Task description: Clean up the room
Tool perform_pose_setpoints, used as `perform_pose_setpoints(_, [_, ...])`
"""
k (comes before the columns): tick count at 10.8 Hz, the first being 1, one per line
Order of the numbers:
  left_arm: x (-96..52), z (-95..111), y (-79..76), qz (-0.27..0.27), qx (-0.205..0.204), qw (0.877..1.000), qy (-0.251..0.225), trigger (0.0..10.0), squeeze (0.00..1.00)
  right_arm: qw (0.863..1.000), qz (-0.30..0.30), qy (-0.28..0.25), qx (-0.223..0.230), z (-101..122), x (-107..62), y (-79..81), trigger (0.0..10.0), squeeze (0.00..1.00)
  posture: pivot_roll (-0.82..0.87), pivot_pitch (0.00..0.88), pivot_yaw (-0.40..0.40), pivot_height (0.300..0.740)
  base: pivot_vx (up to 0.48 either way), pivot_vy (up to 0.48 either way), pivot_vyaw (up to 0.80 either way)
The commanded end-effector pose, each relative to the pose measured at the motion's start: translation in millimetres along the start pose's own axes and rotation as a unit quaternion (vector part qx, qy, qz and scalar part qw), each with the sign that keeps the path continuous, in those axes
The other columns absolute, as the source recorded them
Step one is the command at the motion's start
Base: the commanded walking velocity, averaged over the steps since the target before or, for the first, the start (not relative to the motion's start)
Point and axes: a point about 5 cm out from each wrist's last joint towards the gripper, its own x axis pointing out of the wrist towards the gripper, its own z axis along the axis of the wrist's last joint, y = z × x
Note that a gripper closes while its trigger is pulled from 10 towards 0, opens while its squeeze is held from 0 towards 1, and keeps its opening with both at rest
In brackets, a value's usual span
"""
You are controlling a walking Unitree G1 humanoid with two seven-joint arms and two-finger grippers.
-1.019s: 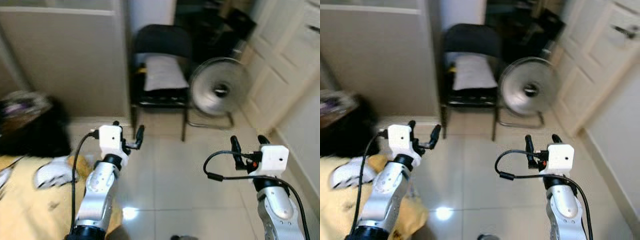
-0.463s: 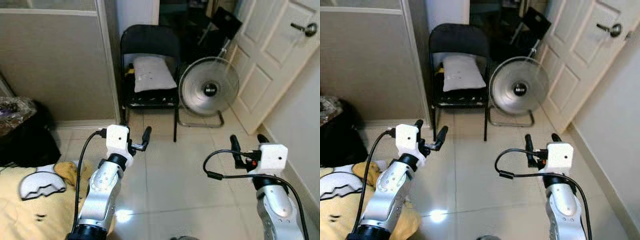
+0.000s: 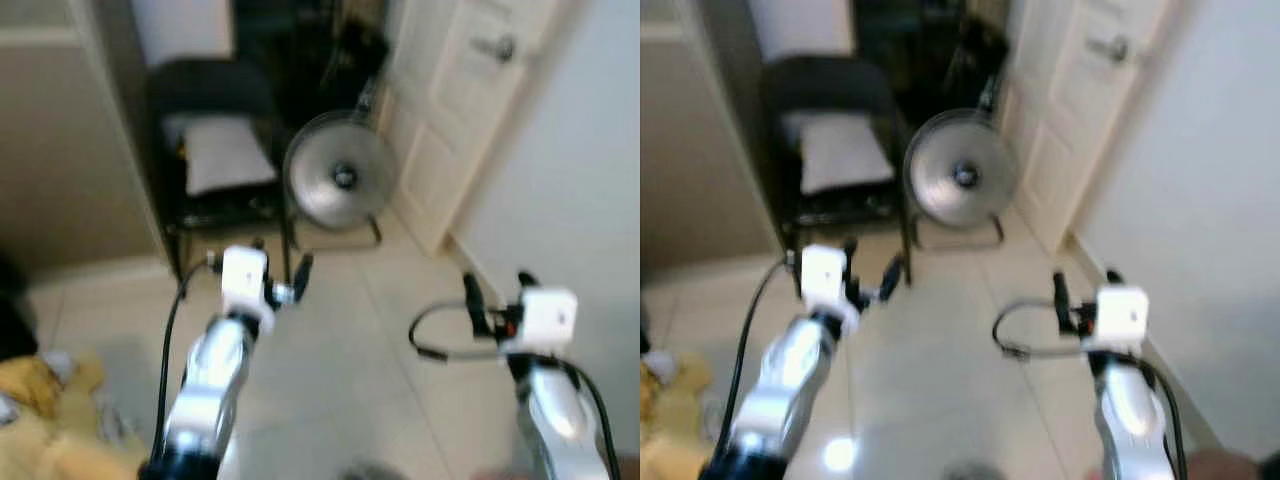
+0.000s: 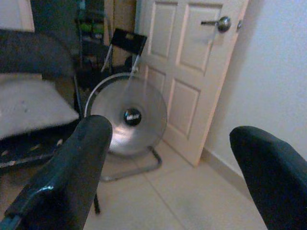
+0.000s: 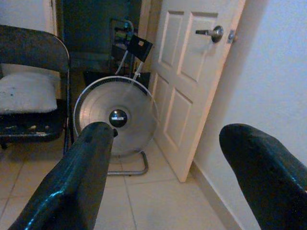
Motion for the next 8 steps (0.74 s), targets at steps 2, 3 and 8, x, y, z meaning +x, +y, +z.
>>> perform_pose_setpoints(2, [1.8, -6.6, 1.0, 0.015, 0.005, 1.000, 0.018, 10.0, 0.00, 1.000, 0.000, 0.004, -0.009, -0.1, 1.8, -2.1, 10.0, 0.00, -0.15, 0.000, -0.019, 0.732, 0.000, 0.000, 0.00])
perform_pose_setpoints(3, [1.4, -7.8, -0.7, 0.009, 0.009, 1.000, 0.023, 10.0, 0.00, 1.000, 0.002, 0.002, -0.009, 0.7, 2.3, -1.8, 10.0, 0.00, -0.16, 0.000, -0.016, 0.732, 0.428, 0.000, 0.00])
perform_pose_setpoints(8, [-1.5, -19.7, 15.7, 0.082, -0.031, 0.995, 0.056, 10.0, 0.00, 0.997, -0.065, 0.035, 0.036, -19.6, -20.7, -24.7, 10.0, 0.00, -0.15, 0.000, -0.024, 0.732, 0.471, 0.000, 0.00])
